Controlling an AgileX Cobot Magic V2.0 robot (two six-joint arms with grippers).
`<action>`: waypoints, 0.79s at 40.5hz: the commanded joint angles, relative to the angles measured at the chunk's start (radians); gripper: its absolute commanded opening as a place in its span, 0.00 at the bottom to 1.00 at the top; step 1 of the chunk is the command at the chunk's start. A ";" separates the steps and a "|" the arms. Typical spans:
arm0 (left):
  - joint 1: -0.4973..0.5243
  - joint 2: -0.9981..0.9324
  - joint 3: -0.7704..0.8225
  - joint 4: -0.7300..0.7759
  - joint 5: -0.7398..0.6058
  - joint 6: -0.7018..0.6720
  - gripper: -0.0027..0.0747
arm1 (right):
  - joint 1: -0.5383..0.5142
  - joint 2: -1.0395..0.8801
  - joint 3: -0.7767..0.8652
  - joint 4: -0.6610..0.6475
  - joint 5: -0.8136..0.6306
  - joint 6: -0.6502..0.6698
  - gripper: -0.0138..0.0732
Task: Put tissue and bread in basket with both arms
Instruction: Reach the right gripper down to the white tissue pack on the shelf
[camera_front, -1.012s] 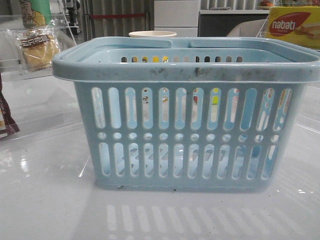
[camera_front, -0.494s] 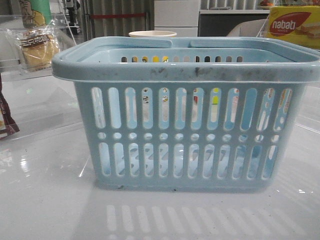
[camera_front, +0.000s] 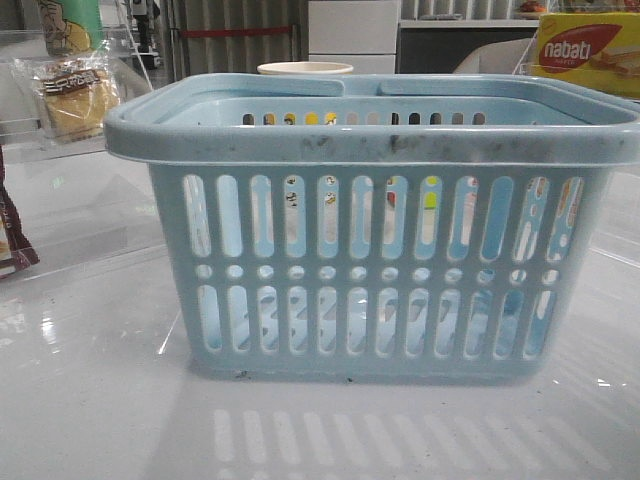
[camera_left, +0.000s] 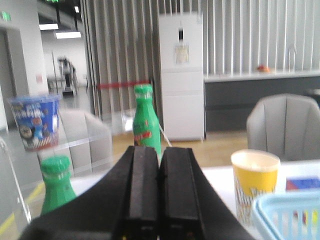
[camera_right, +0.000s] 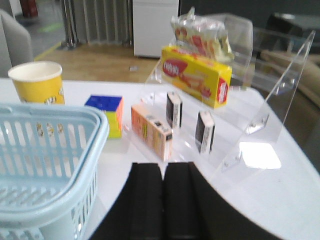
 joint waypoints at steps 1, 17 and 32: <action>0.001 0.066 -0.043 -0.004 0.020 -0.010 0.15 | -0.001 0.077 -0.042 -0.009 0.007 -0.001 0.22; 0.001 0.229 -0.033 -0.034 0.249 -0.010 0.15 | -0.001 0.243 -0.042 -0.009 0.054 -0.001 0.22; 0.001 0.295 -0.033 -0.034 0.254 -0.010 0.21 | -0.001 0.299 -0.042 -0.009 0.054 -0.001 0.30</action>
